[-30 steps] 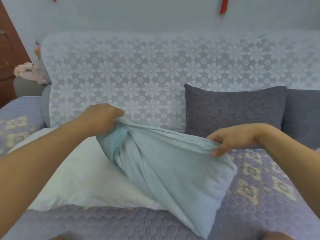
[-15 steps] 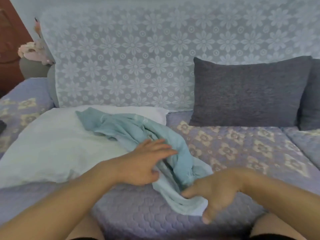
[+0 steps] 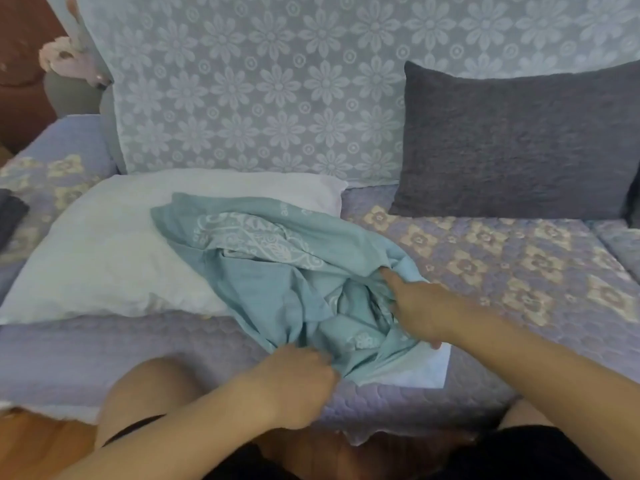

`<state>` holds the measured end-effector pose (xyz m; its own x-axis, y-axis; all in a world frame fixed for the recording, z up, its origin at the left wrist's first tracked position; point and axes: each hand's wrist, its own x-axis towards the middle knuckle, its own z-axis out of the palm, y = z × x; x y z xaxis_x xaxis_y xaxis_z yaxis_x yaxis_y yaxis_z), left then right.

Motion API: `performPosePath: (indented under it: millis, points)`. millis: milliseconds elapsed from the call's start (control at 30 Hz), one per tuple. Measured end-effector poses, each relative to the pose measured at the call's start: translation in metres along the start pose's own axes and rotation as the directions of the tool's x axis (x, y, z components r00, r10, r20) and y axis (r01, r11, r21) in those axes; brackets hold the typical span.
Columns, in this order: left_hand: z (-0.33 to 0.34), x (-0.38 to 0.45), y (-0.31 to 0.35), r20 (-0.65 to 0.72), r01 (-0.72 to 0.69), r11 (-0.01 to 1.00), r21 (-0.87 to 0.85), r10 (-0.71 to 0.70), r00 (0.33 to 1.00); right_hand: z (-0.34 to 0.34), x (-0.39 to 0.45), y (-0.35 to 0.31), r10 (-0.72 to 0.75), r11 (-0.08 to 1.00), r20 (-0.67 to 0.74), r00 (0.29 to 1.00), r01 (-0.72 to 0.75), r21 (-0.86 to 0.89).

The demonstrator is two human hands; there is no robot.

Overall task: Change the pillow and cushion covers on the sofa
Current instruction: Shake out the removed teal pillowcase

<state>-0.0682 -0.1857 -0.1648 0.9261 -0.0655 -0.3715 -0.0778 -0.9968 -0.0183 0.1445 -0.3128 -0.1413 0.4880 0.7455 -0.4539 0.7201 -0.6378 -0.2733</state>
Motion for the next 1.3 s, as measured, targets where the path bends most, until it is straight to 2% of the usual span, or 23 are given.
performPosePath:
  millis: [100,200,300,400,500,533,567,600,633,667,700,733,767,833,867,900,933,1000,1067,1100,1167,1233,1300]
  points:
    - [0.006,0.033,0.004,-0.338,0.102,0.989,-0.104,-0.131,0.932,0.026,0.008,0.005,-0.059,0.944,-0.161,0.985,0.002,-0.331]
    - [0.005,0.07,0.01,-0.444,0.122,0.972,-0.202,-0.202,0.873,0.049,-0.002,0.013,-0.046,0.88,-0.055,0.997,0.015,-0.476]
    - [0.006,0.093,0.02,-0.39,0.191,0.979,-0.073,-0.204,0.898,0.056,-0.012,0.031,-0.065,0.942,-0.124,0.99,0.02,-0.335]
    - [0.004,0.092,0.034,-0.208,0.177,0.984,0.033,-0.166,0.964,0.048,-0.008,0.054,0.002,1.0,-0.142,0.99,-0.001,0.005]
    - [-0.022,0.073,0.03,-0.408,0.134,0.988,0.076,-0.092,0.908,0.049,0.0,0.07,0.076,0.963,-0.162,0.984,-0.03,0.267]
    - [-0.036,0.066,0.022,-0.602,0.188,0.982,0.029,-0.133,0.787,0.049,0.001,0.071,0.082,0.956,-0.185,0.979,-0.024,0.294]
    - [-0.057,0.058,0.012,-0.788,0.241,0.965,-0.099,-0.224,0.574,0.047,0.003,0.071,0.09,0.952,-0.221,0.971,-0.018,0.306]
    - [-0.08,0.047,0.001,-0.887,0.232,0.925,-0.3,-0.36,0.29,0.045,0.006,0.071,0.101,0.952,-0.279,0.955,-0.011,0.307]
    - [-0.103,0.033,-0.009,-0.863,0.105,0.859,-0.501,-0.505,0.014,0.042,0.008,0.072,0.118,0.954,-0.355,0.927,-0.007,0.299]
    - [-0.121,0.02,-0.019,-0.77,-0.066,0.788,-0.613,-0.614,-0.174,0.04,0.01,0.074,0.141,0.958,-0.423,0.895,-0.015,0.287]
    - [-0.126,0.011,-0.028,-0.71,-0.171,0.753,-0.636,-0.657,-0.253,0.039,0.012,0.077,0.162,0.961,-0.453,0.877,-0.037,0.273]
    - [-0.124,0.005,-0.034,-0.711,-0.174,0.741,-0.648,-0.671,-0.209,0.039,0.013,0.082,0.178,0.967,-0.429,0.886,-0.077,0.241]
    - [-0.112,0.001,-0.041,-0.741,-0.146,0.736,-0.661,-0.671,-0.029,0.041,0.015,0.086,0.189,0.975,-0.368,0.911,-0.129,0.181]
    - [-0.083,-0.005,-0.048,-0.551,-0.106,0.613,-0.783,-0.605,0.574,0.054,0.015,0.093,0.223,0.975,-0.255,0.941,-0.216,0.057]
    - [-0.068,-0.007,-0.049,-0.357,-0.026,0.577,-0.816,-0.468,0.808,0.062,0.015,0.096,0.247,0.969,-0.254,0.935,-0.244,0.046]
    - [-0.055,-0.009,-0.05,-0.169,0.042,0.603,-0.796,-0.288,0.943,0.069,0.015,0.098,0.264,0.964,-0.292,0.919,-0.255,0.072]
    - [-0.043,-0.009,-0.048,0.035,0.124,0.657,-0.744,-0.146,0.989,0.076,0.015,0.1,0.27,0.963,-0.359,0.894,-0.242,0.121]
    - [-0.026,-0.004,-0.036,0.322,0.256,0.753,-0.607,-0.062,0.945,0.081,0.015,0.101,0.262,0.96,-0.507,0.822,-0.167,0.225]
    - [-0.02,0.01,-0.026,0.25,0.335,0.712,-0.618,-0.226,0.941,0.078,0.011,0.098,0.247,0.955,-0.653,0.715,-0.067,0.288]
    - [-0.022,0.019,-0.023,0.161,0.381,0.617,-0.689,-0.382,0.91,0.075,0.008,0.097,0.242,0.954,-0.71,0.661,-0.026,0.3]
    - [-0.028,0.037,-0.017,-0.004,0.411,0.451,-0.792,-0.678,0.735,0.07,0.003,0.094,0.225,0.947,-0.777,0.588,0.058,0.317]
    - [-0.035,0.047,-0.008,-0.084,0.38,0.395,-0.836,-0.777,0.623,0.069,0.002,0.091,0.221,0.912,-0.775,0.592,0.156,0.379]
    - [-0.039,0.053,0.002,-0.041,0.322,0.319,-0.891,-0.765,0.643,0.069,0.003,0.087,0.258,0.822,-0.711,0.654,0.239,0.517]
